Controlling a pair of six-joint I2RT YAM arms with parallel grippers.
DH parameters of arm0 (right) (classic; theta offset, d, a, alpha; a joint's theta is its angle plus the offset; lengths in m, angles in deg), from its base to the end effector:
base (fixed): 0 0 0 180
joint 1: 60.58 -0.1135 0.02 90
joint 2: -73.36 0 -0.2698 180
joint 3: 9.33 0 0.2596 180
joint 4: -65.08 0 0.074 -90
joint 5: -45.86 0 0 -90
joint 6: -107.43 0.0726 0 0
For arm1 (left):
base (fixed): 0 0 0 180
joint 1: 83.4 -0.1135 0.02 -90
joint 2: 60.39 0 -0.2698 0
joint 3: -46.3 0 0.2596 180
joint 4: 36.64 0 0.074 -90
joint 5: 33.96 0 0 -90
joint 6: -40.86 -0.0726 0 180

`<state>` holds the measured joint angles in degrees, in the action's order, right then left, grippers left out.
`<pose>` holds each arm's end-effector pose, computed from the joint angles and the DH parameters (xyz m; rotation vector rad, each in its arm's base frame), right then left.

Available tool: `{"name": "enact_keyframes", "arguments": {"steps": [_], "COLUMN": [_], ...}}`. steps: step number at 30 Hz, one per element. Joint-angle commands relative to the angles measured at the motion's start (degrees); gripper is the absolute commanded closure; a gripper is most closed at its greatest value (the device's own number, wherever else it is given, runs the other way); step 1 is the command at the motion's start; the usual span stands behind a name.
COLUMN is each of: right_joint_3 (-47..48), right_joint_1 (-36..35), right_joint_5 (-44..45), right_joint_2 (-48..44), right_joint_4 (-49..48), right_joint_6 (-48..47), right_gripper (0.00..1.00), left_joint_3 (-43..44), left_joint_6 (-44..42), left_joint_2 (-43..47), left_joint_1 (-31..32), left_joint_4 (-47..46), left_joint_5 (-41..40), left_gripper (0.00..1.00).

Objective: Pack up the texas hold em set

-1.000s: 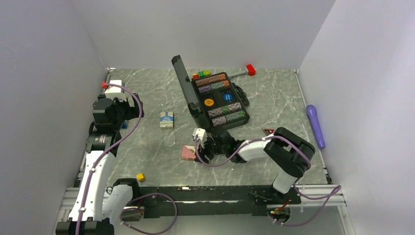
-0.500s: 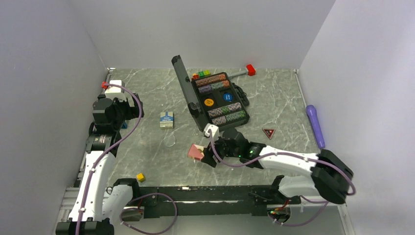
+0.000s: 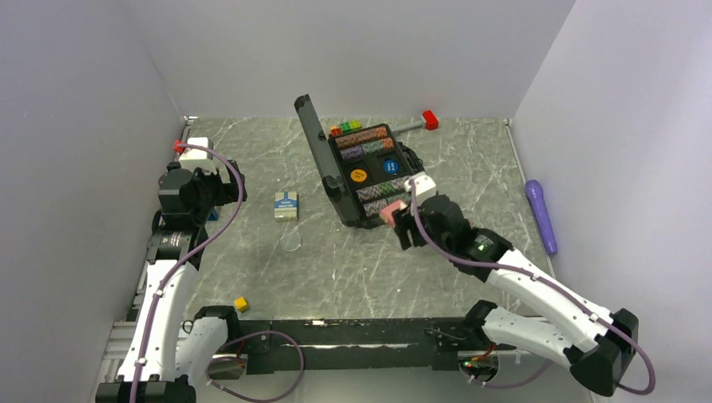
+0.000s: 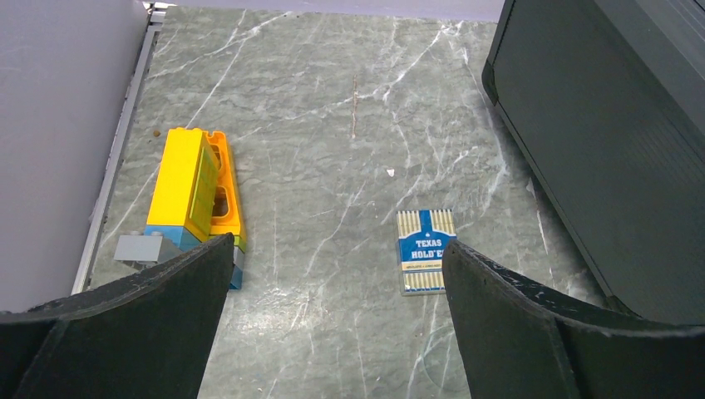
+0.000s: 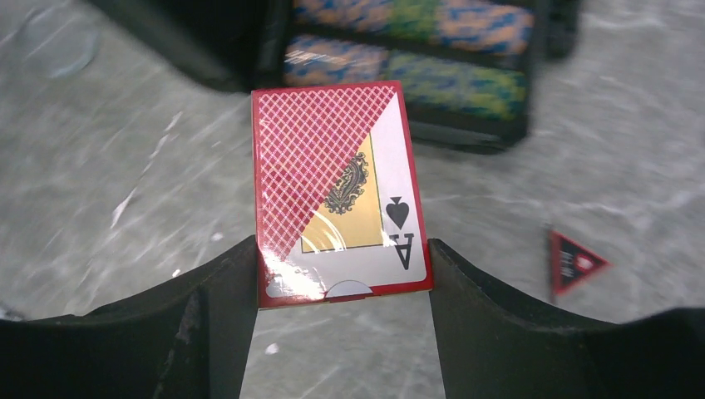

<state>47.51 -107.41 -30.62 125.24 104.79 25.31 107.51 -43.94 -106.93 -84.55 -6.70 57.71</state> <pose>0.1703 0.1568 0.2658 -0.5962 2.0895 0.2932 0.2269 0.0024 0.3365 -0.0814 1.8361 -0.0764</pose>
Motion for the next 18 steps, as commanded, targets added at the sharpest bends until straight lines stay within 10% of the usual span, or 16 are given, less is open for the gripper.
{"name": "enact_keyframes", "arguments": {"steps": [1, 18], "right_joint_3": [6.5, 31.4], "right_joint_1": [8.3, 20.8], "right_joint_5": [6.5, -1.2], "right_joint_2": [1.1, 41.3], "right_joint_4": [3.2, -14.9], "right_joint_6": [0.8, -6.1], "right_gripper": [1.0, 1.0], "left_joint_3": [0.0, 0.1], "left_joint_6": [0.3, -0.2], "left_joint_2": [1.3, 1.9], "left_joint_1": [-0.1, -0.2], "left_joint_4": [-2.4, -2.3], "left_joint_5": [0.7, -0.3], "left_gripper": [0.01, 0.01]}}
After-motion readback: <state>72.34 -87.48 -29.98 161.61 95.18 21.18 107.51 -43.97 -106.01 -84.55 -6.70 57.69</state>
